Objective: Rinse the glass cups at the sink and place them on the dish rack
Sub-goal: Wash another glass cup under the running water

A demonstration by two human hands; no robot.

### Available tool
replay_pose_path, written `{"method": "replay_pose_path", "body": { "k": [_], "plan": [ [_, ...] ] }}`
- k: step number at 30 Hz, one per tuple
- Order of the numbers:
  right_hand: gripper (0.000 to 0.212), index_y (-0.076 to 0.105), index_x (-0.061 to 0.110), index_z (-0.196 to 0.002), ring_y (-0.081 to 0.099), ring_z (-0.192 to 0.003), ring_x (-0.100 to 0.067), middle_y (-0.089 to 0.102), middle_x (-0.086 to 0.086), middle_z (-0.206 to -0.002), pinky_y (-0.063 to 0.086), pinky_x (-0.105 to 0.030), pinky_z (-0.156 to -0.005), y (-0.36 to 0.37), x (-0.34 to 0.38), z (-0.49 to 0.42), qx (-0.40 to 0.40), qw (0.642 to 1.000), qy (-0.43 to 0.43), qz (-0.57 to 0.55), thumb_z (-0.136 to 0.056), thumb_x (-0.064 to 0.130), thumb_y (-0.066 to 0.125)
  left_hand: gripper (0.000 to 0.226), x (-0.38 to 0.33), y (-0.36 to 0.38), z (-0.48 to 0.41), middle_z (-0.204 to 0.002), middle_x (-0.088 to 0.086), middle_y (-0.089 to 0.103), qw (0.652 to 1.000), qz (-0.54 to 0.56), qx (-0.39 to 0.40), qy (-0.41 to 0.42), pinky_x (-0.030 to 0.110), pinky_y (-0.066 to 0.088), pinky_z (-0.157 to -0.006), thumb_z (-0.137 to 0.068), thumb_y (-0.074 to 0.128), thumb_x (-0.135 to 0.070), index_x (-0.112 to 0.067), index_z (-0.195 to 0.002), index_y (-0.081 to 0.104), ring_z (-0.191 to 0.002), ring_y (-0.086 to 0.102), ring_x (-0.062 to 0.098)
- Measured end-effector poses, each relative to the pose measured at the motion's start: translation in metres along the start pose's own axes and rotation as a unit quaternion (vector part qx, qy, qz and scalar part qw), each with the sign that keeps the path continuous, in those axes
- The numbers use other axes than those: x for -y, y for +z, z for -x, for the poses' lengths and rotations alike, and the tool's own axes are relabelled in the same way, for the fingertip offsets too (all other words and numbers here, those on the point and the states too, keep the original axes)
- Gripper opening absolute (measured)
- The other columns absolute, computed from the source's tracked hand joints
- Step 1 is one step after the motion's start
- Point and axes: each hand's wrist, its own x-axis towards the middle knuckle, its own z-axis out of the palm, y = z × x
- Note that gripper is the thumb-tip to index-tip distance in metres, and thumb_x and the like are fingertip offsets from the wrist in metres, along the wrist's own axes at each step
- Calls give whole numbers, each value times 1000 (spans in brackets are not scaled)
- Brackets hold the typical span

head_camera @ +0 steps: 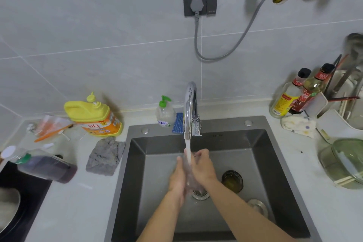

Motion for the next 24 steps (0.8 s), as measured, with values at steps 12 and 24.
{"method": "replay_pose_path", "body": {
  "k": [12,24],
  "plan": [
    [78,55,17,-128,71,-105,-23,71,-3,-115,58,-40,-91,-9,5,9,29,980,35,-192,-80,79,61,60,-15,4,9,-109,5,81,995,-29,86,52,43,63,-87,-101,36,-71,-29,-116,77,-98,78,21],
    [52,59,16,-72,55,-62,-11,65,1,-70,43,-24,-57,-22,10,3,-41,999,-16,16,-93,64,61,45,-18,-17,-2,-126,23,72,974,160,156,32,50,61,-90,-100,63,-35,-5,-131,71,-112,71,40]
  ]
}}
